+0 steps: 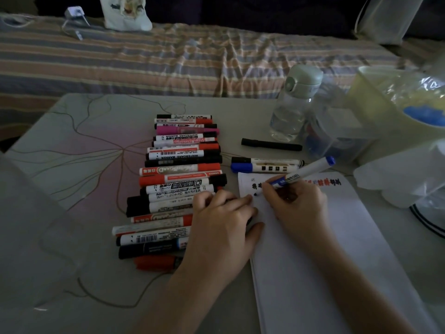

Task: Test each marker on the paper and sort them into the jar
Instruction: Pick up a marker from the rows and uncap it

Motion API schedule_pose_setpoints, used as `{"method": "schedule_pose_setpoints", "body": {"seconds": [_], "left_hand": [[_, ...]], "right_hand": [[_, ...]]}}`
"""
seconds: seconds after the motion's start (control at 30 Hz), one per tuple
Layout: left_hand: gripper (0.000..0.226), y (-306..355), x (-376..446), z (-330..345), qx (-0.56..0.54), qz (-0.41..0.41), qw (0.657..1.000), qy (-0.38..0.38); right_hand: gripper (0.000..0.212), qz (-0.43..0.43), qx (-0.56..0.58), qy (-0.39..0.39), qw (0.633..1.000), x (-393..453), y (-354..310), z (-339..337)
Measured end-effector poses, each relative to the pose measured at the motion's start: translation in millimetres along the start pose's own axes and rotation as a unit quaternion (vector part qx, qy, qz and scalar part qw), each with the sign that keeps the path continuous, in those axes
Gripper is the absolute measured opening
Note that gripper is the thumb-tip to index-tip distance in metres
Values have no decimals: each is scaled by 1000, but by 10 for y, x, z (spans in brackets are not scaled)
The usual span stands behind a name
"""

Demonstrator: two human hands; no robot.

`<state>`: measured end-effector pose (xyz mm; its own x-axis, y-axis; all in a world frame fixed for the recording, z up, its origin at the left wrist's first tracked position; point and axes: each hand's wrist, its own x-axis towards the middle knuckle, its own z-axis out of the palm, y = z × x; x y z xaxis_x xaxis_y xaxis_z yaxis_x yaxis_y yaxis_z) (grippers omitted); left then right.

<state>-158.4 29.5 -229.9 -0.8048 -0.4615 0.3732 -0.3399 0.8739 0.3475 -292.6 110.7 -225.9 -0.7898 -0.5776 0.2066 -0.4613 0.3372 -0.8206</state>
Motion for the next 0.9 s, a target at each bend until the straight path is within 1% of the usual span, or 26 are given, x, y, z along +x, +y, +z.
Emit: {"method": "schedule_pose_setpoints", "body": {"seconds": [0.2, 0.43, 0.57, 0.77, 0.9], "left_hand": [[32, -6, -8, 5, 0, -1, 1000, -8], [32, -18, -3, 6, 3, 1, 1000, -7], [34, -22, -8, 4, -3, 3, 1000, -3], [32, -8, -18, -19, -4, 4, 1000, -6], [41, 11, -43, -45, -7, -6, 1000, -27]], "right_hand": [[7, -1, -23, 26, 999, 14, 44, 7], [8, -17, -23, 18, 999, 9, 23, 4], [18, -17, -22, 20, 999, 2, 12, -14], [10, -14, -13, 37, 999, 15, 6, 9], [21, -22, -25, 40, 999, -5, 0, 9]]}}
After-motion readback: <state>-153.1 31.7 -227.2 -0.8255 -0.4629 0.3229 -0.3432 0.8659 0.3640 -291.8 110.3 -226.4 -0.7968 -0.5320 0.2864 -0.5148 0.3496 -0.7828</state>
